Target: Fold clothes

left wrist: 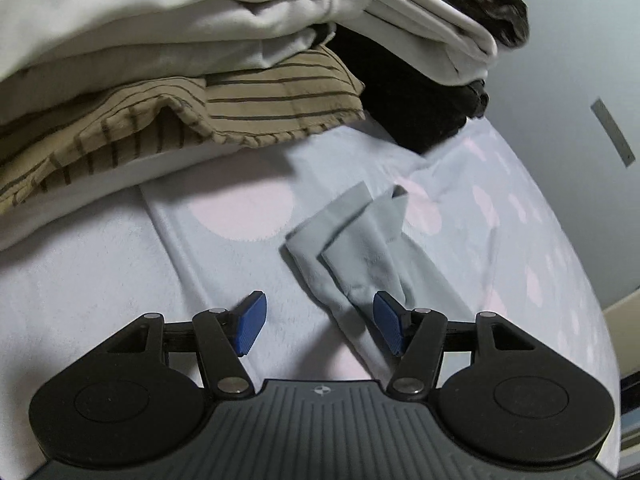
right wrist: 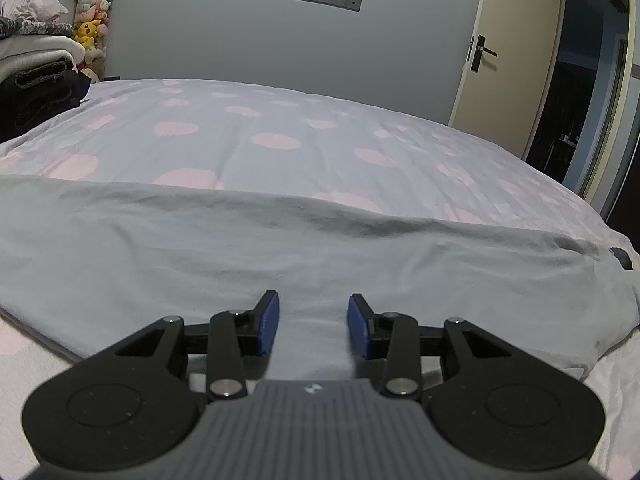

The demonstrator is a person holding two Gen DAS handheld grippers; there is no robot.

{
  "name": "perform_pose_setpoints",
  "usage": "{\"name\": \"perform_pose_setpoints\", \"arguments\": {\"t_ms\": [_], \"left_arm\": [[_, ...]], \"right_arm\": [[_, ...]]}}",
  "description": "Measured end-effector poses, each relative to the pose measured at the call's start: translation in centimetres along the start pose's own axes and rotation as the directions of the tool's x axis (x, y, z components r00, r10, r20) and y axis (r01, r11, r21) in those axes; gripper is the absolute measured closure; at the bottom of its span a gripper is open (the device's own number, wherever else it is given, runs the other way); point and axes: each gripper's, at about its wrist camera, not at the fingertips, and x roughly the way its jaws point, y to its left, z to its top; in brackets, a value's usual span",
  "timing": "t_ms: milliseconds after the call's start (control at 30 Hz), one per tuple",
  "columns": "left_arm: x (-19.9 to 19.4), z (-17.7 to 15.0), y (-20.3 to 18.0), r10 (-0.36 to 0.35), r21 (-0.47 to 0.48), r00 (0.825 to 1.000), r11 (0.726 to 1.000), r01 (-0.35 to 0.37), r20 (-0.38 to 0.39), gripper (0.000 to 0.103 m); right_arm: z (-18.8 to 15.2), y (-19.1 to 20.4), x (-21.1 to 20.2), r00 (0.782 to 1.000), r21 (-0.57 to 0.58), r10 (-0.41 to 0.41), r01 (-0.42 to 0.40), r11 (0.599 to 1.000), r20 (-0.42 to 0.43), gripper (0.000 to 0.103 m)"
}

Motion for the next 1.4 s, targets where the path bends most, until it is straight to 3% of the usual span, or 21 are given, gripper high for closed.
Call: {"name": "perform_pose_setpoints", "arguments": {"t_ms": [100,233,267,333,400,500,733,767,800,900,967,1000,1167,1233,1300,1367,1400], "left_arm": [[0.3,0.3,0.3,-0.009,-0.015,1.000,1.000,0.009,0.007,0.033],[-0.1,0.4,0.2,0.030,-0.030,0.998,0.999,-0.028,0.059,0.034],[-0.2,0.4,0.2,0.040,-0.033,0.997,0.999,-0.037,0.072,0.042],[-0.4,0.5,0.2,0.059,-0.038,0.993,0.998,-0.056,0.097,0.043],[-0.9,0.3,-1.1,0.065,0.053,0.989,0.996,-0.072,0.135,0.043],[-0.9,-0.4,-3.4,0.095,0.221,0.970,0.964,-0.146,0.225,0.043],[0.7,-0.9,-4.3,0.058,0.341,0.969,0.930,-0.140,0.240,0.043],[0.9,-0.9,-4.5,0.052,0.358,0.969,0.923,-0.139,0.242,0.047],[1.1,-1.0,-4.6,0.047,0.374,0.969,0.917,-0.138,0.243,0.060],[1.8,-1.2,-5.0,0.030,0.423,0.968,0.896,-0.136,0.248,0.083],[2.2,-1.3,-5.3,0.018,0.453,0.968,0.882,-0.134,0.250,0.089],[1.8,-1.1,-5.1,0.012,0.437,0.967,0.891,-0.126,0.254,0.090],[1.6,-0.1,-5.0,0.067,0.439,0.970,0.883,-0.167,0.234,0.090],[2.1,0.2,-4.7,0.090,0.441,0.971,0.879,-0.181,0.219,0.085],[2.6,0.4,-4.5,0.113,0.441,0.972,0.876,-0.195,0.205,0.066],[2.4,0.9,-4.0,0.119,0.410,0.969,0.890,-0.201,0.217,0.056],[2.1,1.1,-3.7,0.127,0.390,0.965,0.896,-0.211,0.229,0.057]], "right_arm": [[0.0,0.0,0.0,1.000,0.002,0.003,-0.003,1.000,0.000,0.061],[0.0,-0.1,0.1,1.000,0.008,0.008,-0.008,1.000,-0.003,0.061],[0.1,-0.2,0.1,1.000,0.012,0.011,-0.010,1.000,-0.004,0.061],[0.1,-0.2,0.2,1.000,0.018,0.015,-0.015,1.000,-0.006,0.061],[0.1,0.0,0.2,1.000,0.011,0.012,-0.012,1.000,-0.007,0.061],[0.1,0.2,0.2,1.000,-0.001,0.006,-0.006,1.000,-0.007,0.061],[0.2,0.1,0.3,1.000,0.004,0.009,-0.009,1.000,-0.010,0.061],[0.2,0.2,0.3,1.000,0.001,0.008,-0.008,1.000,-0.010,0.061],[0.2,0.2,0.3,1.000,0.000,0.007,-0.007,1.000,-0.010,0.061],[0.2,0.2,0.4,1.000,0.002,0.009,-0.009,1.000,-0.011,0.061],[0.2,0.1,0.4,1.000,0.004,0.011,-0.011,1.000,-0.011,0.061],[0.2,0.1,0.4,1.000,0.005,0.012,-0.012,1.000,-0.011,0.061],[0.2,0.0,0.4,1.000,0.007,0.015,-0.014,1.000,-0.013,0.061],[0.2,0.0,0.4,1.000,0.009,0.016,-0.016,1.000,-0.014,0.061],[0.3,-0.1,0.4,1.000,0.012,0.018,-0.017,1.000,-0.015,0.061],[0.3,-0.1,0.4,1.000,0.015,0.020,-0.020,1.000,-0.016,0.061],[0.3,-0.1,0.4,1.000,0.016,0.021,-0.021,1.000,-0.016,0.061]]}}
